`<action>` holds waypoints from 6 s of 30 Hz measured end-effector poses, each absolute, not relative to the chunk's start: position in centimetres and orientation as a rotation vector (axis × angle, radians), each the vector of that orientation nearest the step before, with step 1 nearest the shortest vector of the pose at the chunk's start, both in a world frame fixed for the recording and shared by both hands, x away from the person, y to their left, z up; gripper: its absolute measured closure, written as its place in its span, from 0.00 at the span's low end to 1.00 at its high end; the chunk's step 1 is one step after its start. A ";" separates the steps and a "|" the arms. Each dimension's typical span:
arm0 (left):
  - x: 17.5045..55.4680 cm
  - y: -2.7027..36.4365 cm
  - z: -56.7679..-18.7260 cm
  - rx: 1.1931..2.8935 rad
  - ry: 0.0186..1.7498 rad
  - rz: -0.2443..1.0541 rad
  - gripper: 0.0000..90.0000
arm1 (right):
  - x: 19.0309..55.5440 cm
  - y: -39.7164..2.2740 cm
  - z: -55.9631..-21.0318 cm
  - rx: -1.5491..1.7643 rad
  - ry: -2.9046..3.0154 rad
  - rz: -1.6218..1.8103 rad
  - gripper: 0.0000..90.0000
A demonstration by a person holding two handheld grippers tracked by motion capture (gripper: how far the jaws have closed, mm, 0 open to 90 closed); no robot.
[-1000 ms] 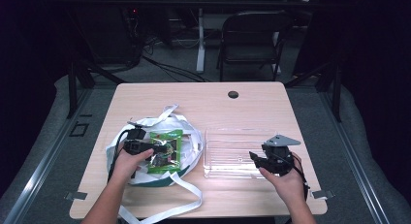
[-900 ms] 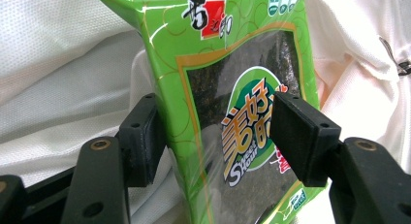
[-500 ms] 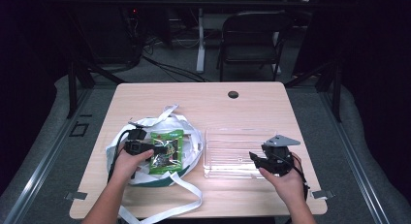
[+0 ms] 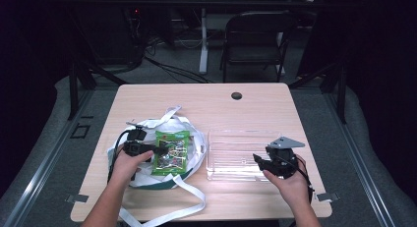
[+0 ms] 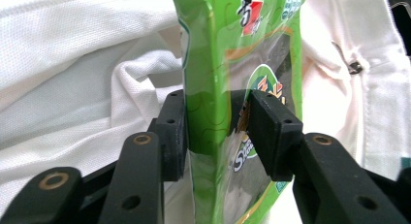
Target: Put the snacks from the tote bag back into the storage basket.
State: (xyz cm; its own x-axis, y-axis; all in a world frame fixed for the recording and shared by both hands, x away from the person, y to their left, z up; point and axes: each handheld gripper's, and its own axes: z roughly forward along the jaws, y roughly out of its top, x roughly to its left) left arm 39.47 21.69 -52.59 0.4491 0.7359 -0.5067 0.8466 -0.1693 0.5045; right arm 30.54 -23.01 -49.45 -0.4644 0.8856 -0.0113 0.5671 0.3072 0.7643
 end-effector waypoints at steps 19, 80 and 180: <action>39.0 22.6 -51.8 1.937 1.241 -0.221 0.76 | 30.9 -22.8 -49.6 1.284 2.149 0.998 0.51; 37.9 24.9 -49.3 1.774 1.128 -0.106 0.80 | 31.3 -22.5 -49.6 1.265 2.164 0.994 0.51; 34.1 19.2 -44.6 1.772 0.782 0.068 0.81 | 33.4 -17.6 -39.9 0.754 2.533 1.010 0.68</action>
